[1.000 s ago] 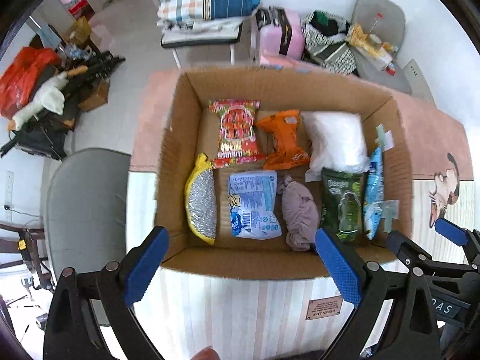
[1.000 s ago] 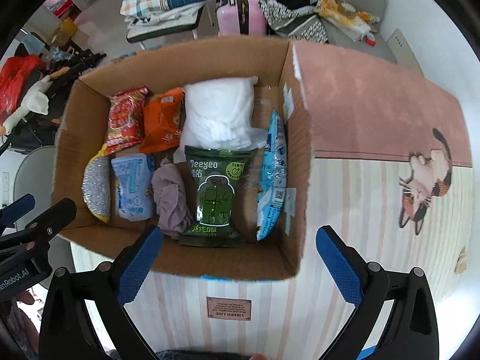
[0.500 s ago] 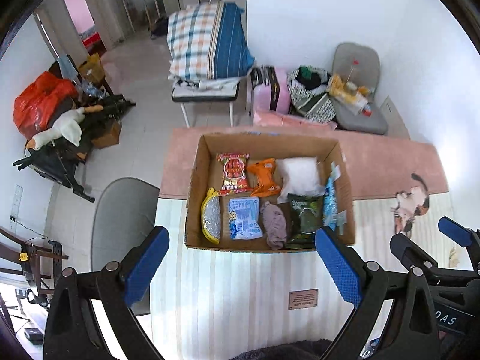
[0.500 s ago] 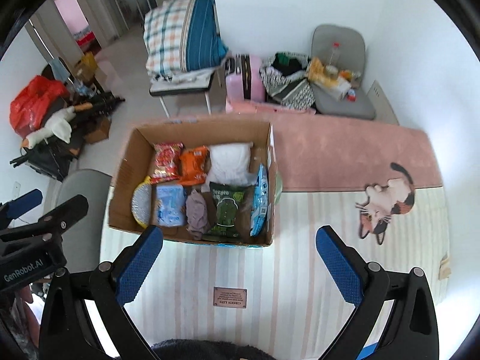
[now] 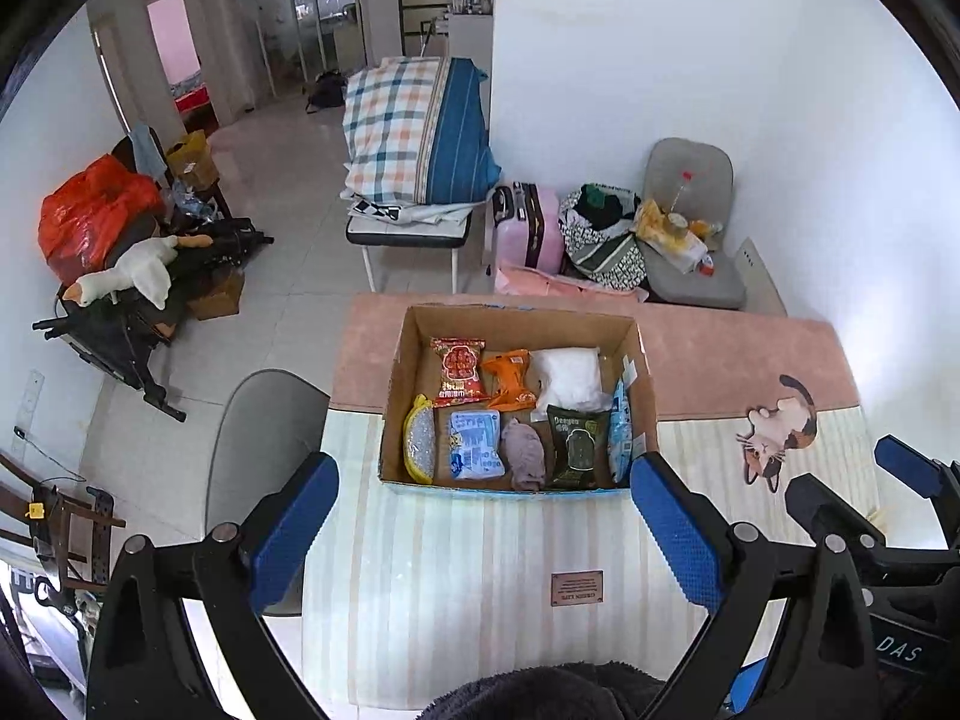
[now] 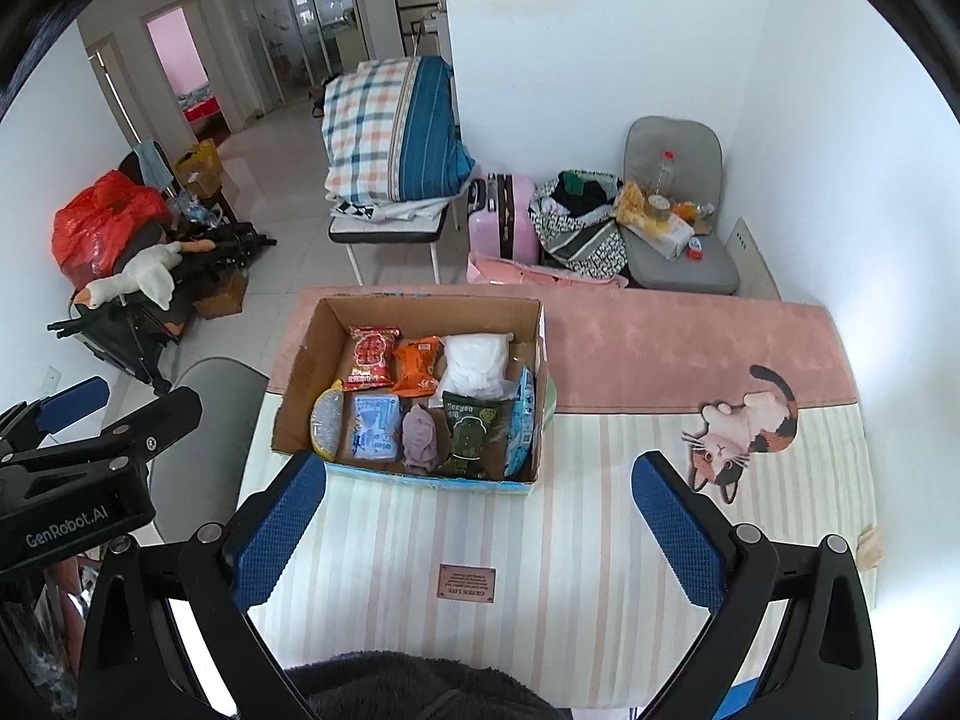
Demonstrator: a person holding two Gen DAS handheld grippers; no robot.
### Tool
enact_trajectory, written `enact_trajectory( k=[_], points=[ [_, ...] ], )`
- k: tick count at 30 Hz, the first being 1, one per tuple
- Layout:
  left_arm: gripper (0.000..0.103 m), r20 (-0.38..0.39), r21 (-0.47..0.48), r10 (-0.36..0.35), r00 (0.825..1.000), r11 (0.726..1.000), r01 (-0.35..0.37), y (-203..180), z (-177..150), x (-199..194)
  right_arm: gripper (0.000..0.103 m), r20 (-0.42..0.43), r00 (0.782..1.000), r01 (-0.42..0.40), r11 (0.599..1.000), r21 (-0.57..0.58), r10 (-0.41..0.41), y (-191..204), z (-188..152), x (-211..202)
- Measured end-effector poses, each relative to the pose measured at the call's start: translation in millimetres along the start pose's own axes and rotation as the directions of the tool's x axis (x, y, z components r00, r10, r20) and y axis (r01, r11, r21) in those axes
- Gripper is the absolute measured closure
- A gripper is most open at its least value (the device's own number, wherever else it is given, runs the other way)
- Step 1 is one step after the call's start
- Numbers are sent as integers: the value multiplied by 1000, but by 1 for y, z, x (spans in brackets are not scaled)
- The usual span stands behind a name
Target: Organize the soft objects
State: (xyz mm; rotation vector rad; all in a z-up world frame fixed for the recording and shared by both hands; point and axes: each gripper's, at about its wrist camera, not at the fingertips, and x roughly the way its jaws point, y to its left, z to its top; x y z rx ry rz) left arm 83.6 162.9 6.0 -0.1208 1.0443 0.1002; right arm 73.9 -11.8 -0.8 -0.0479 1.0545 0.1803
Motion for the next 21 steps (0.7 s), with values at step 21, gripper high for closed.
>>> enact_trajectory(
  k=[21],
  points=[
    [3,-32,7,52,998,999,-52,1,-9,28,0,-9,996,86,996,18,-86,-12,1,27]
  ],
)
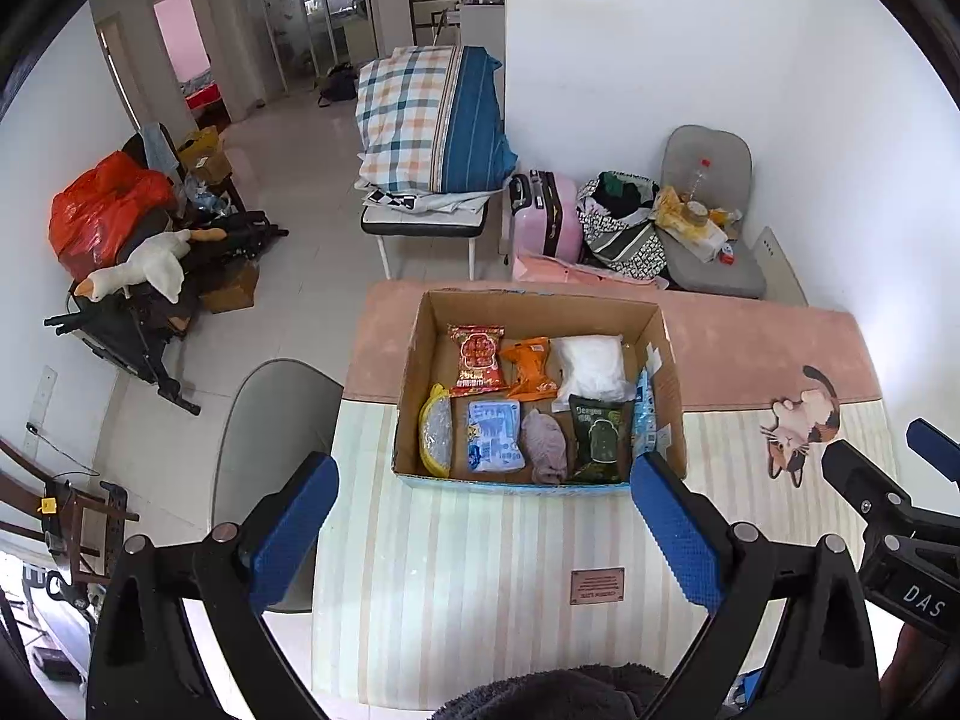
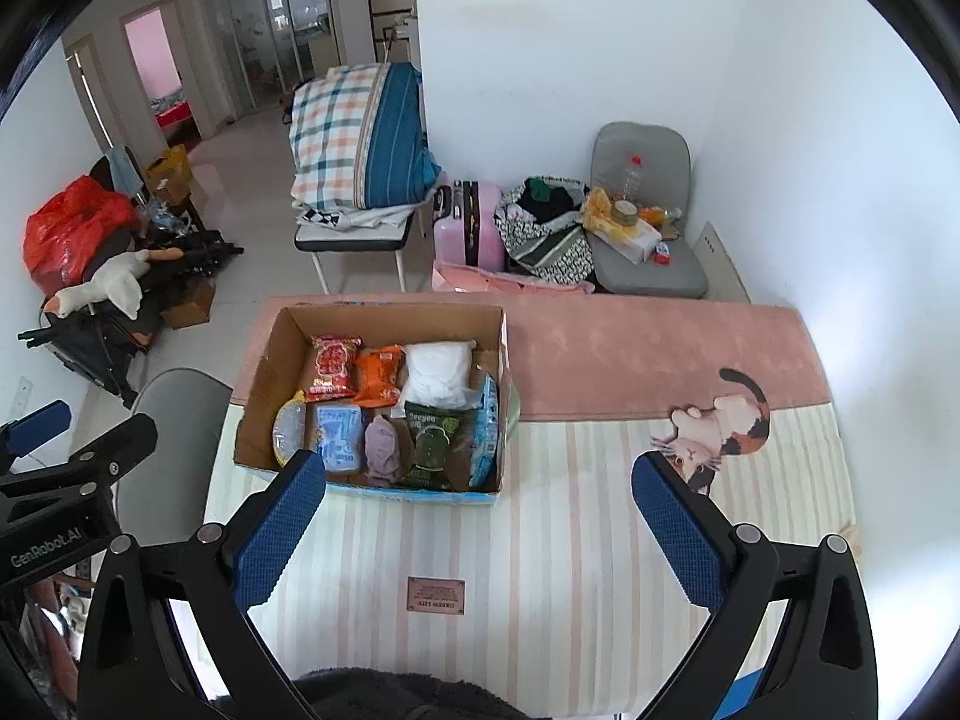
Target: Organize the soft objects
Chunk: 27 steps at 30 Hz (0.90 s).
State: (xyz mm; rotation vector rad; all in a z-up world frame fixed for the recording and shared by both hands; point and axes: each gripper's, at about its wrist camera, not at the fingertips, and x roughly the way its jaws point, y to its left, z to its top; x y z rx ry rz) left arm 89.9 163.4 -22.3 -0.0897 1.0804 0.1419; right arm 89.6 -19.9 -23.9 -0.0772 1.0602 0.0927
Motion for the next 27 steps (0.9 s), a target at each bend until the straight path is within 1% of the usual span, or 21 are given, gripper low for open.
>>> enact_trajectory(
  k=[7,27],
  points=[
    [3,-21,-2,1,1000,1000,-1,1,-3,9,0,-12,1000,1,1000,2,-1,-1,-1,7],
    [3,-26,1,-4,1000,1000,4,1,-6,12,0,-3,1000,7,1000,-8,-7,-2,-3,5]
  ],
)
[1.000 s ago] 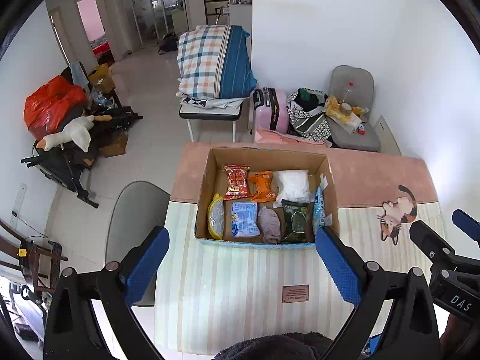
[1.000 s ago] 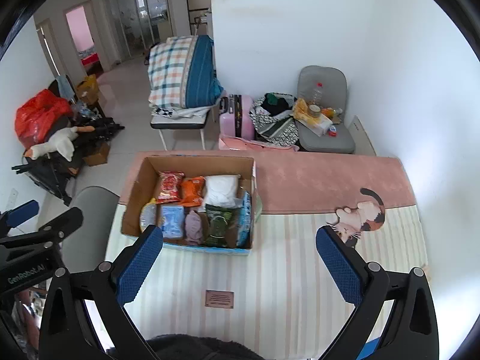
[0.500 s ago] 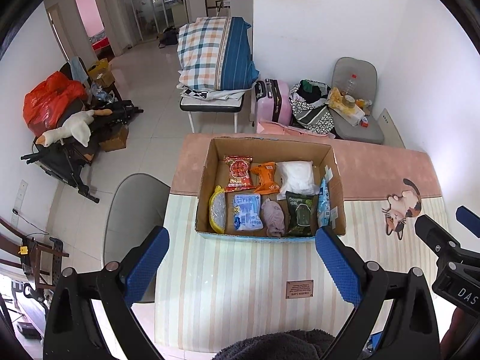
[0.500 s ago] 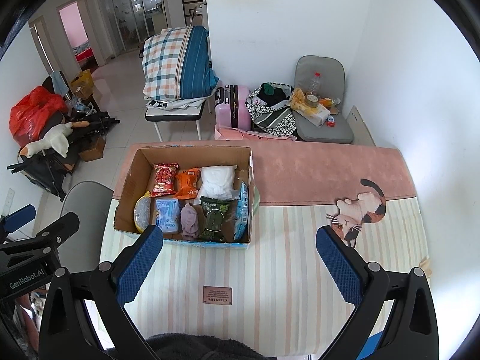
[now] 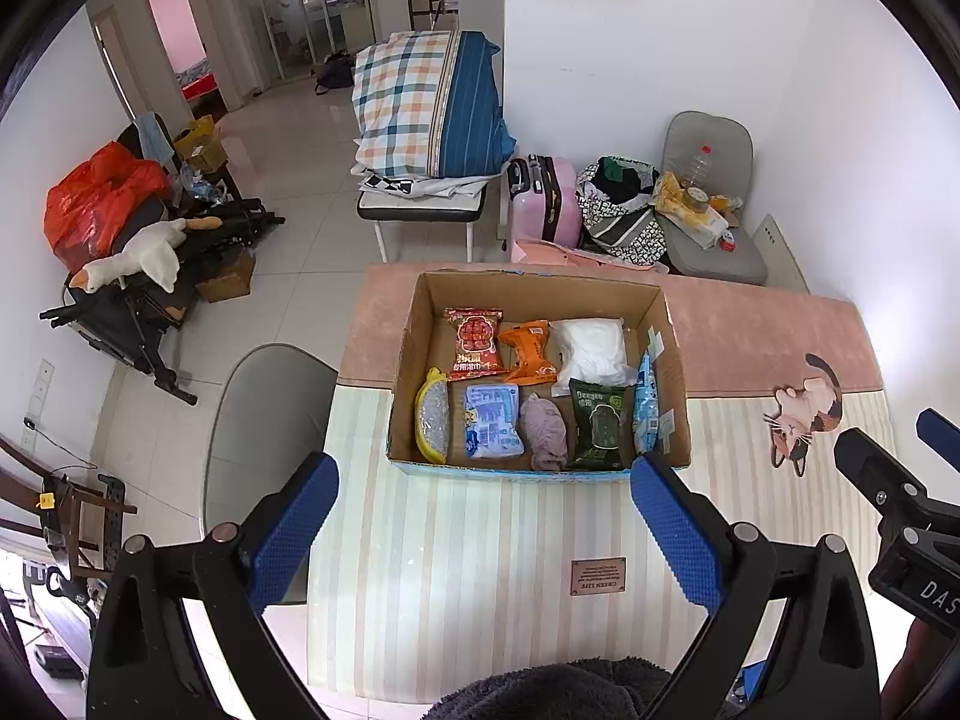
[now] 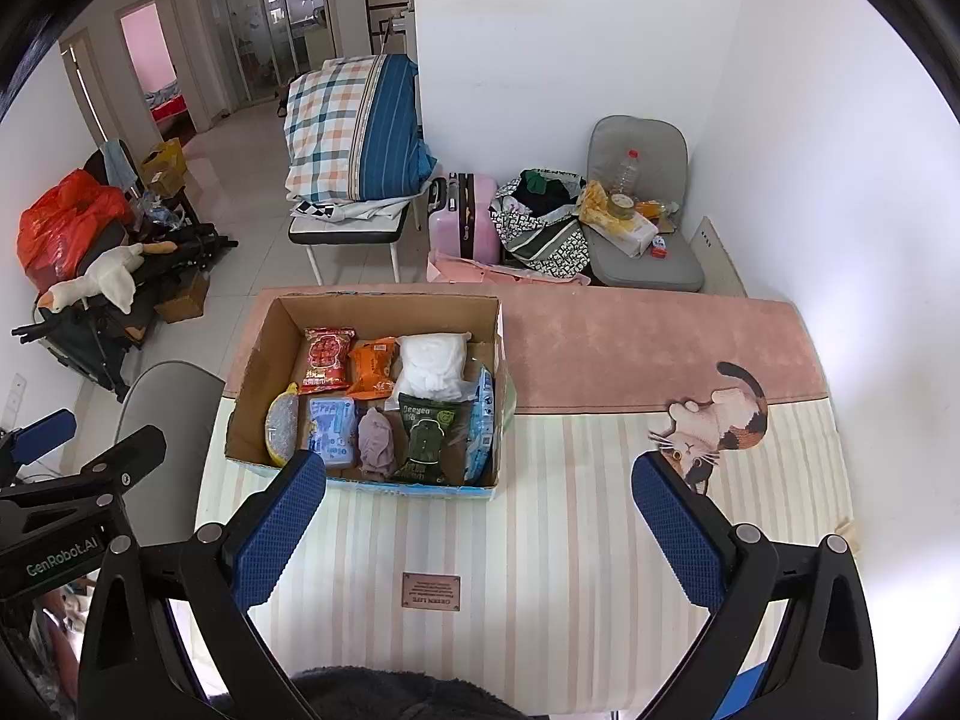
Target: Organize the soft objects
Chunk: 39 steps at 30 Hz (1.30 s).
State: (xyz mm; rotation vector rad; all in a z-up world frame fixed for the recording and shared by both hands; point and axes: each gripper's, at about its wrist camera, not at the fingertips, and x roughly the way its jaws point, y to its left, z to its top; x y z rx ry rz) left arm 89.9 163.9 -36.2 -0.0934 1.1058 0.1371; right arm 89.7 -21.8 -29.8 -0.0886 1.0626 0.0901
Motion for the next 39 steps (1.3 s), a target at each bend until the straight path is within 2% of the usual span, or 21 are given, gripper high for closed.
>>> enact_trajectory(
  k=[39],
  points=[
    [3,9,5,8,1000,1000,-8,-4,1,-6,0,5,1000,3,1000,-6,-3,-7,1,-6]
  ],
)
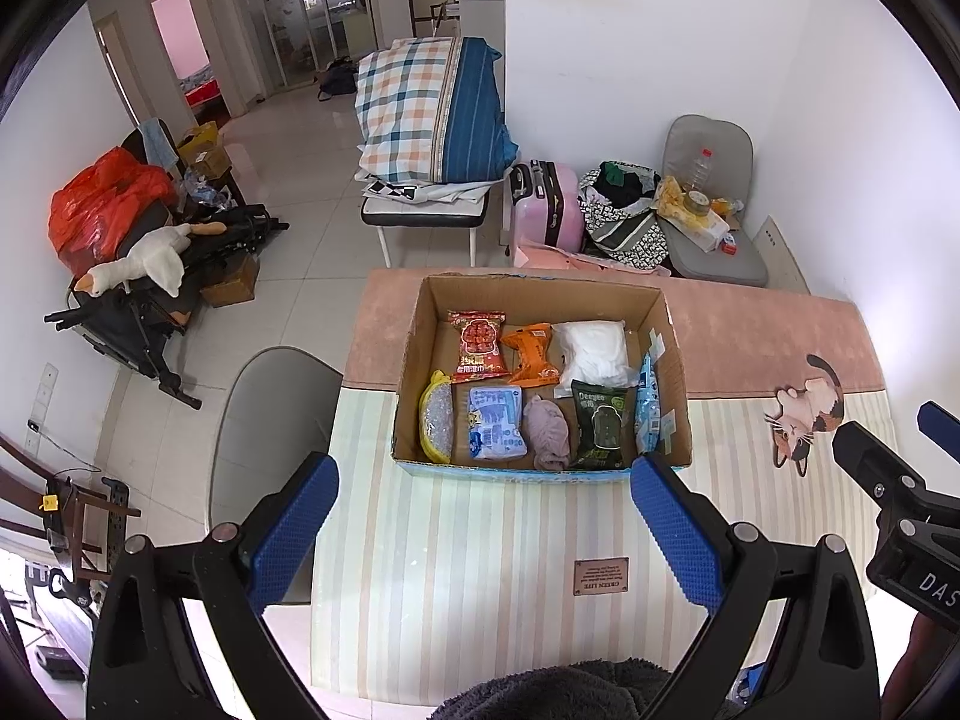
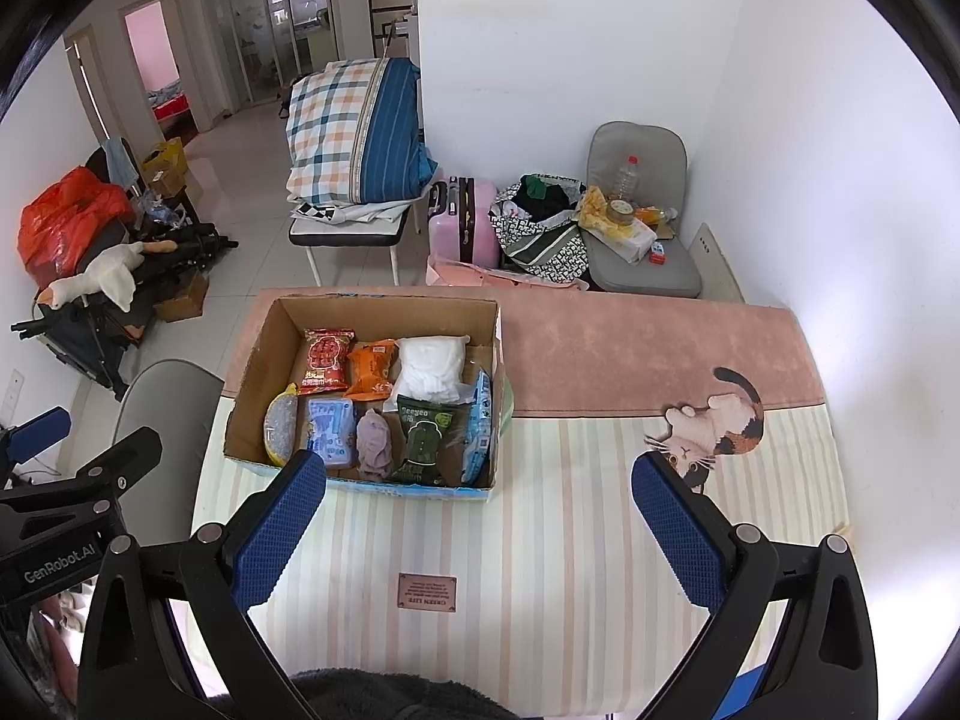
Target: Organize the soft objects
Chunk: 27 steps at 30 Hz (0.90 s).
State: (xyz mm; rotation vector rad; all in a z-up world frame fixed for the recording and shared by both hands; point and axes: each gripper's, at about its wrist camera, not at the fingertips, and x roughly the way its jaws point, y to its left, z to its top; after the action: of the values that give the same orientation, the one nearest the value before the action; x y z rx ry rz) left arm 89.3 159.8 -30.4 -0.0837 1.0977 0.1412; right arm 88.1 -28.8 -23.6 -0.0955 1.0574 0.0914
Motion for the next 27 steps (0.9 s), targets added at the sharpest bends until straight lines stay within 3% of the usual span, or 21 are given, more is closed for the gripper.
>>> enact_trajectory(
  k=[27],
  points=[
    [3,11,0,6,1000,1000,-6,2,-6,-4,0,-2,1000,0,1000,-10,0,0,3,-4]
  ],
)
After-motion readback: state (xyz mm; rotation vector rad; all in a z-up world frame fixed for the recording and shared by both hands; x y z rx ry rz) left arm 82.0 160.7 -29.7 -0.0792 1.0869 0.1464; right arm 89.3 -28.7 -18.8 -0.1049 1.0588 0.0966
